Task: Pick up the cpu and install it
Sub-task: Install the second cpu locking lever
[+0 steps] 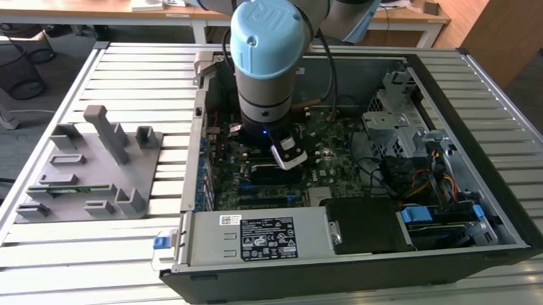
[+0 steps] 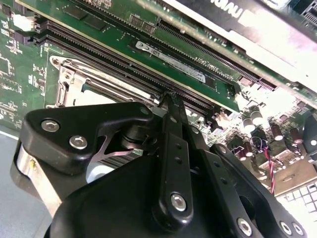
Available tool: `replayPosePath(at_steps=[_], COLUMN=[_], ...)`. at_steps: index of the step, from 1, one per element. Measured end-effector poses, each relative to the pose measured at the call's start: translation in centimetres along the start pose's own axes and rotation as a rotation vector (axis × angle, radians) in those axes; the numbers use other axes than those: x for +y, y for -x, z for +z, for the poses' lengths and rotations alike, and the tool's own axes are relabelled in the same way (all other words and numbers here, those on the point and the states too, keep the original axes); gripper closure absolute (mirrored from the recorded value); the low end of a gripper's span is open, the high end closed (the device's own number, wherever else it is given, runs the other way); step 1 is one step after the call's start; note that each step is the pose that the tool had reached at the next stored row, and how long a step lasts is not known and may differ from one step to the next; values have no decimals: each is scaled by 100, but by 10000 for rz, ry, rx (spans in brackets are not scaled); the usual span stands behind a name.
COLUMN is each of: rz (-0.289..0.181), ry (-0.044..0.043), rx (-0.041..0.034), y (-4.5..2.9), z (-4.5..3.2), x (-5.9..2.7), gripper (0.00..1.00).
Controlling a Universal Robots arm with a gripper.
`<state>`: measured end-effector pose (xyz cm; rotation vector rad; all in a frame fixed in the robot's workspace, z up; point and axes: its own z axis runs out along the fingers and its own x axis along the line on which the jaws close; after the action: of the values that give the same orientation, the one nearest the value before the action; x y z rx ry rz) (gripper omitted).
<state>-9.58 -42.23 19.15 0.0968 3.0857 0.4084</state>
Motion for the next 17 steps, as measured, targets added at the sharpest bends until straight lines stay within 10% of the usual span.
replayPosePath(at_steps=[17], rz=[6], ry=[115], rx=[9], y=[-16], z=[27], x=[19], gripper=[89])
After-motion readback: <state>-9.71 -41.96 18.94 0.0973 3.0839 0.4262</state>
